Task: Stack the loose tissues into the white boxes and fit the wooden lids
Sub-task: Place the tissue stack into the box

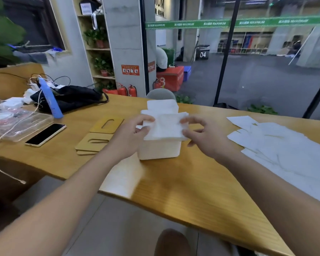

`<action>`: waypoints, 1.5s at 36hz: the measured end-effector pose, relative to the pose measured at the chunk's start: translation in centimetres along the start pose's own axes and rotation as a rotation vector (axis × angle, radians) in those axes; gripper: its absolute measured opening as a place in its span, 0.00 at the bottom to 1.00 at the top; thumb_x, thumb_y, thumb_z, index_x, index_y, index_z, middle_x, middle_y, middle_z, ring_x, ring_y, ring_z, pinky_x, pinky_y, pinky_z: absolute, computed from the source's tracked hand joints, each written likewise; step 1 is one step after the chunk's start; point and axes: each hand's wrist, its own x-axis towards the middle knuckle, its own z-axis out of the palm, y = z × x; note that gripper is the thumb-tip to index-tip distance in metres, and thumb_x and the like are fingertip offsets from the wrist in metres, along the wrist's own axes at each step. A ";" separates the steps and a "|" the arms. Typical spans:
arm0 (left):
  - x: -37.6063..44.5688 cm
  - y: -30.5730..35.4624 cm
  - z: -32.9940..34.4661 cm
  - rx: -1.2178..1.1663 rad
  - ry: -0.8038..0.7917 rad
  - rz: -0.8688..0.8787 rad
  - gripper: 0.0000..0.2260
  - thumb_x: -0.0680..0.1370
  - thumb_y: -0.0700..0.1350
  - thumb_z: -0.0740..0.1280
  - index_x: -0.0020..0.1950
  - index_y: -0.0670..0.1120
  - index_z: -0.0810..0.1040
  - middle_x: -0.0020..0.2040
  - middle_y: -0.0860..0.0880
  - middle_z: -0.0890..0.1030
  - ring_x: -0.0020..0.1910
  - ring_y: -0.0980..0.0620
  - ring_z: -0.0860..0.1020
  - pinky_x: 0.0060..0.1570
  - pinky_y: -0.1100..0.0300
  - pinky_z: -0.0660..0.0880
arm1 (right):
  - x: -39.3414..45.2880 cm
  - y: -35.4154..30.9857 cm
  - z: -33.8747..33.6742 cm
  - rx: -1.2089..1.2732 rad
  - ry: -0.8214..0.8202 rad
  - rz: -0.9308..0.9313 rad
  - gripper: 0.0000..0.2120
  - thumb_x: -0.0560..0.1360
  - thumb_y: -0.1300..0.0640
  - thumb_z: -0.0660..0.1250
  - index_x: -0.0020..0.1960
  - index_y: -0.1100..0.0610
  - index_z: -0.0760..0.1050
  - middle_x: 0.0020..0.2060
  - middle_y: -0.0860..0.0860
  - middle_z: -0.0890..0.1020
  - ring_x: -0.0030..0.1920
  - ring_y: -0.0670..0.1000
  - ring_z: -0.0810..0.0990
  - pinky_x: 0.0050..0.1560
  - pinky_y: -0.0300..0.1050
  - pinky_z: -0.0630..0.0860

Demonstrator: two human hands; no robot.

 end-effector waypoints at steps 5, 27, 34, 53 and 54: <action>2.6 -1.1 -0.5 0.153 0.067 -0.032 0.10 0.89 0.51 0.63 0.63 0.66 0.80 0.55 0.67 0.76 0.50 0.63 0.78 0.40 0.63 0.70 | 3.5 0.5 2.4 -0.183 -0.009 -0.007 0.08 0.82 0.52 0.73 0.60 0.42 0.82 0.57 0.40 0.81 0.53 0.43 0.83 0.50 0.43 0.82; 6.2 -1.6 2.5 0.568 -0.078 0.068 0.18 0.88 0.56 0.61 0.78 0.58 0.75 0.78 0.52 0.72 0.80 0.47 0.62 0.76 0.47 0.63 | 7.2 2.0 3.5 -0.605 -0.185 -0.092 0.12 0.82 0.43 0.73 0.63 0.44 0.84 0.69 0.44 0.80 0.66 0.53 0.75 0.71 0.60 0.73; 7.4 -2.7 4.4 0.741 -0.381 0.004 0.30 0.90 0.59 0.47 0.90 0.49 0.46 0.90 0.48 0.44 0.89 0.49 0.41 0.87 0.43 0.45 | 7.7 3.3 4.0 -0.548 -0.232 0.065 0.16 0.80 0.39 0.74 0.64 0.44 0.84 0.66 0.48 0.83 0.67 0.56 0.78 0.71 0.62 0.73; 8.3 -3.3 2.0 0.715 -0.444 0.064 0.30 0.89 0.63 0.47 0.90 0.57 0.44 0.90 0.56 0.43 0.87 0.59 0.39 0.85 0.46 0.33 | 9.6 8.8 0.9 -0.329 0.030 0.061 0.18 0.84 0.46 0.71 0.73 0.43 0.78 0.65 0.37 0.80 0.56 0.40 0.80 0.57 0.44 0.80; 8.4 -3.3 2.1 0.726 -0.410 0.074 0.30 0.89 0.63 0.46 0.90 0.56 0.46 0.90 0.56 0.45 0.87 0.59 0.40 0.85 0.46 0.34 | 10.5 9.4 0.7 -0.354 0.032 0.061 0.20 0.85 0.48 0.70 0.76 0.43 0.76 0.66 0.38 0.79 0.56 0.41 0.80 0.58 0.45 0.80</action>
